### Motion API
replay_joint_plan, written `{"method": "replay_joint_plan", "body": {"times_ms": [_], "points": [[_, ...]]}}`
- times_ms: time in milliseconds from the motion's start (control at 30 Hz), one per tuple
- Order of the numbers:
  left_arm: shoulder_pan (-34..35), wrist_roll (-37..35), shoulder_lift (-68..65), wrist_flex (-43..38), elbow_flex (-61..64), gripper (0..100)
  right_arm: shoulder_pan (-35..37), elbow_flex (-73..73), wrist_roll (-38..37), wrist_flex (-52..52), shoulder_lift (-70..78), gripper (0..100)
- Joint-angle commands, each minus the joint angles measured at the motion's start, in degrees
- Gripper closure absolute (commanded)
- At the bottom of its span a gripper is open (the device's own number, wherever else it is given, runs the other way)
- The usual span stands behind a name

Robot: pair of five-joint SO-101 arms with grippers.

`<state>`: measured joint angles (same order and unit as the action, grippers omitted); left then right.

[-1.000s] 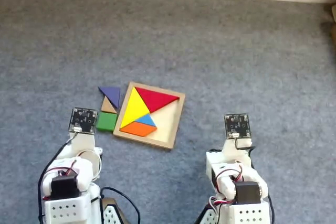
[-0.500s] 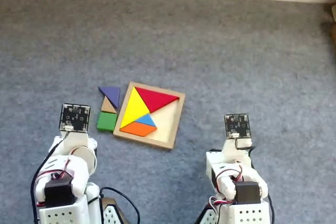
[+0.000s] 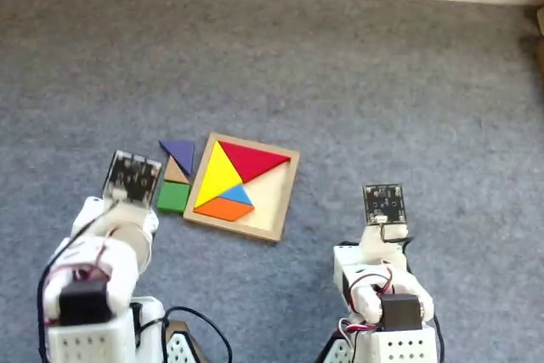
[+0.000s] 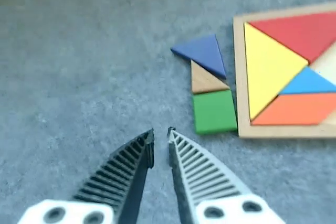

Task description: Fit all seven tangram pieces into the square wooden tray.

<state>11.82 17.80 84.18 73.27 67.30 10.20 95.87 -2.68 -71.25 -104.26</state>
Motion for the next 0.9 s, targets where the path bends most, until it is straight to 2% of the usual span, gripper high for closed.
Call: {"method": "replay_joint_plan", "body": {"times_ms": [0, 167, 333, 433, 633, 867], "points": [[-1.3, 0.4, -14.9, -0.2, -8.0, 92, -0.7, 7.6, 0.6, -0.4, -0.9, 99.4], [-1.2, 0.0, -30.5, -0.4, -12.9, 81, -0.7, 7.6, 0.6, -0.4, -0.9, 99.4], [-1.3, -5.3, -40.4, -0.6, -17.3, 74, -0.9, 7.6, 0.6, -0.4, -1.0, 99.4], [-1.3, -5.6, -45.1, -1.8, -19.6, 73, -1.0, 7.6, 0.6, -0.4, -1.0, 99.4], [-1.3, -5.6, -53.1, -9.1, -20.1, 73, -1.3, 7.7, 0.6, -0.7, -1.2, 99.4], [-1.3, -5.6, -59.3, -15.2, -20.2, 73, -4.2, 7.7, 0.3, -0.7, -1.2, 99.4]]}}
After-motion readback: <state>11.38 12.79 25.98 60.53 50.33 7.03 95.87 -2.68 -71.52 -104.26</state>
